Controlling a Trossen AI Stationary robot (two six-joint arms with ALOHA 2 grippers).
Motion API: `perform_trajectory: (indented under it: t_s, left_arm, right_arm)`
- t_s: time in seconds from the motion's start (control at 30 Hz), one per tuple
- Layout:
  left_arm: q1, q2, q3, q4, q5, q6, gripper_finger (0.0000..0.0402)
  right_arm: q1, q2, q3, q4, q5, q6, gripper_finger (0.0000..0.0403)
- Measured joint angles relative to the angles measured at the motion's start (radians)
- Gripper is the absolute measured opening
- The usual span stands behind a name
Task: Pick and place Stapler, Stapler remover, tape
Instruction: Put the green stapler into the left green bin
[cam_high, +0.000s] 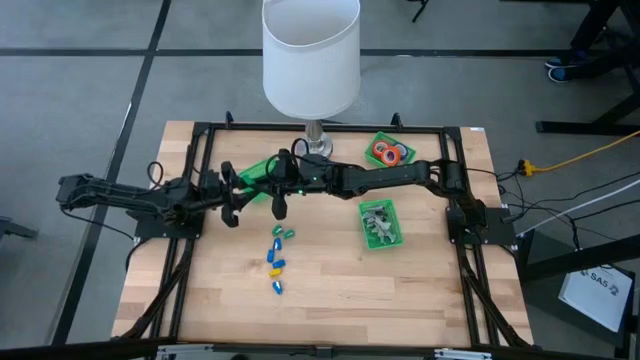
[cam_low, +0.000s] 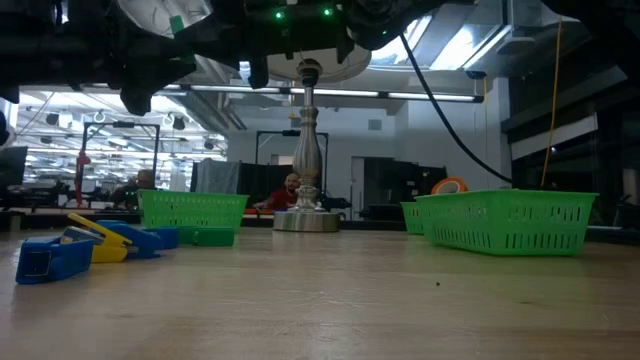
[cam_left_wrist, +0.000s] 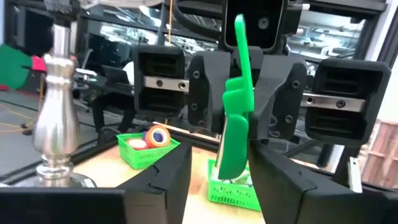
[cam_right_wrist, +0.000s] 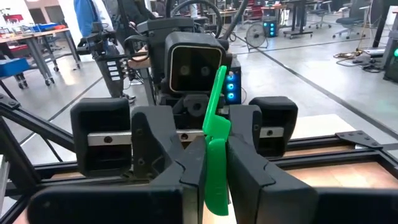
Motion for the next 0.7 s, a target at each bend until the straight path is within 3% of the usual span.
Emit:
perform_trajectory:
  t_s: [0.47,0.7]
  left_arm:
    - [0.028,0.018,0.0,0.021,0.058,-0.021,0.0065]
    - [0.028,0.018,0.0,0.02,0.063,0.003,0.0048]
  right_arm:
    - [-0.001,-0.001,0.0,-0.021,-0.001,0.004,0.0049]
    - [-0.001,-0.001,0.0,-0.029,-0.004,0.003,0.0056]
